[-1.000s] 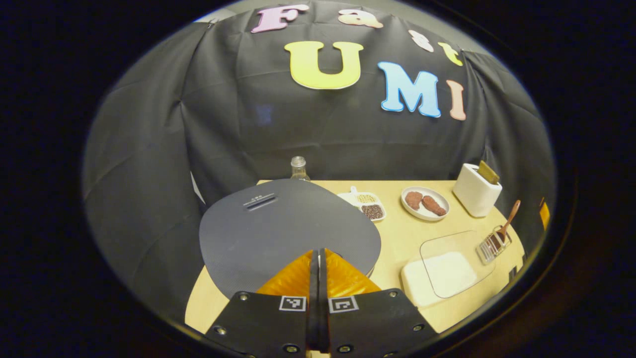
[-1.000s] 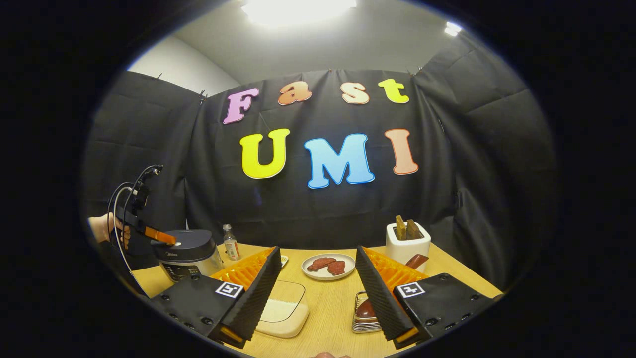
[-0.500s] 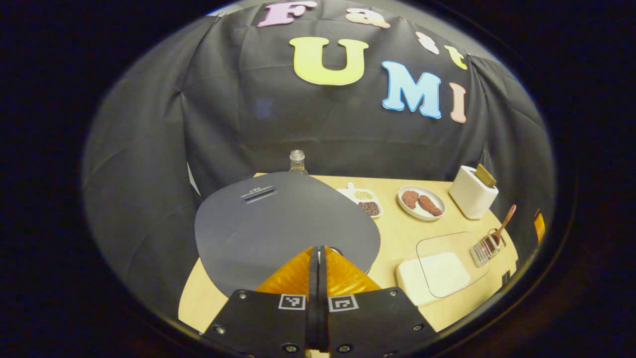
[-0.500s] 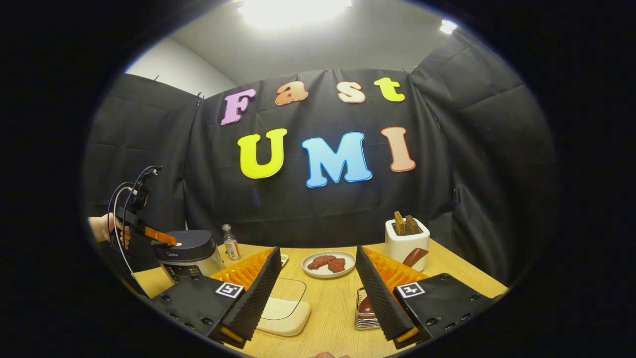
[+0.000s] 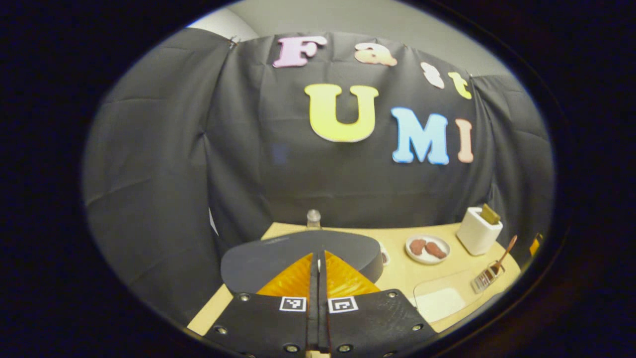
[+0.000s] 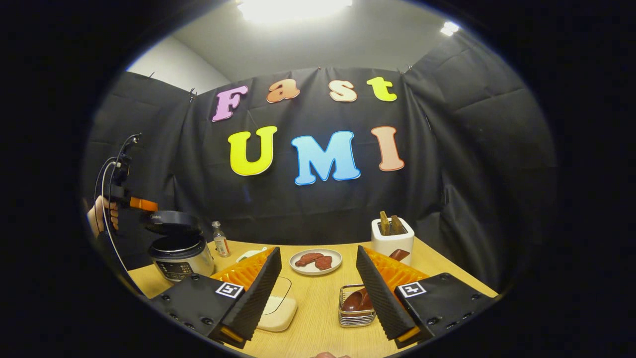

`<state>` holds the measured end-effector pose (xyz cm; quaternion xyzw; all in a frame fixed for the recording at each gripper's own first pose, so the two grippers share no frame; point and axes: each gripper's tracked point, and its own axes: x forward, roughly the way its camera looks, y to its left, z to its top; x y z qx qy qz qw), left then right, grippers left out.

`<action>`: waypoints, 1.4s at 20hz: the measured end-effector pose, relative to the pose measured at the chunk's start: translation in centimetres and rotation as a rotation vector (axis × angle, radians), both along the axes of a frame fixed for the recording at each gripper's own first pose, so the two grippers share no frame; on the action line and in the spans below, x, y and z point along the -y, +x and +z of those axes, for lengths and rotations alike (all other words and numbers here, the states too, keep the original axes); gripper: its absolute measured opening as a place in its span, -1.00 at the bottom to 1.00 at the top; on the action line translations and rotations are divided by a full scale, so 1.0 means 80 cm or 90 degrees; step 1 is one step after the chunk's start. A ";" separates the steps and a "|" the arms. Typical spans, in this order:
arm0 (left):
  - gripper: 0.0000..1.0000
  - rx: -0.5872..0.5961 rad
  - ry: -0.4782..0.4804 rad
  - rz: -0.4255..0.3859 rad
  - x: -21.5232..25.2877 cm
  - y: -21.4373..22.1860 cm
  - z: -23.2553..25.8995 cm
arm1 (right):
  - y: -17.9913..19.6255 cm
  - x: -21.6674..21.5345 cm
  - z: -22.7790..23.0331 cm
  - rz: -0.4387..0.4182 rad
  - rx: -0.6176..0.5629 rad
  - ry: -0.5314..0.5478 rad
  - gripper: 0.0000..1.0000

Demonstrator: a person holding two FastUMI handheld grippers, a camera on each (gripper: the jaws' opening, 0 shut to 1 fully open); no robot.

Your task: Close the left gripper, press the button to open the rice cooker; take a wooden spoon from the chopstick holder with the right hand, scoop a spoonful of rice and pour it into the rice cooker, then put the wooden spoon back into the chopstick holder.

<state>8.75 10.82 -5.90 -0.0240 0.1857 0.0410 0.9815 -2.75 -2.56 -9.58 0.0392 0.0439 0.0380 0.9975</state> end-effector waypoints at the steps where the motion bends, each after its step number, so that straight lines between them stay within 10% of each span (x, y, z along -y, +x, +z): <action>1: -0.98 0.026 0.004 0.006 -0.008 -0.003 0.021 | -0.001 0.004 -0.001 -0.006 0.000 -0.004 0.94; 12: -0.85 0.174 0.023 -0.010 0.040 -0.101 0.114 | 0.005 0.048 -0.014 -0.053 -0.031 -0.037 0.94; 17: 0.86 0.233 0.058 -0.088 0.108 -0.121 0.151 | 0.020 0.078 -0.028 -0.085 -0.073 -0.030 0.94; 28: 0.88 0.237 0.037 -0.109 0.132 -0.142 0.122 | 0.079 0.118 -0.105 -0.113 -0.205 0.014 0.94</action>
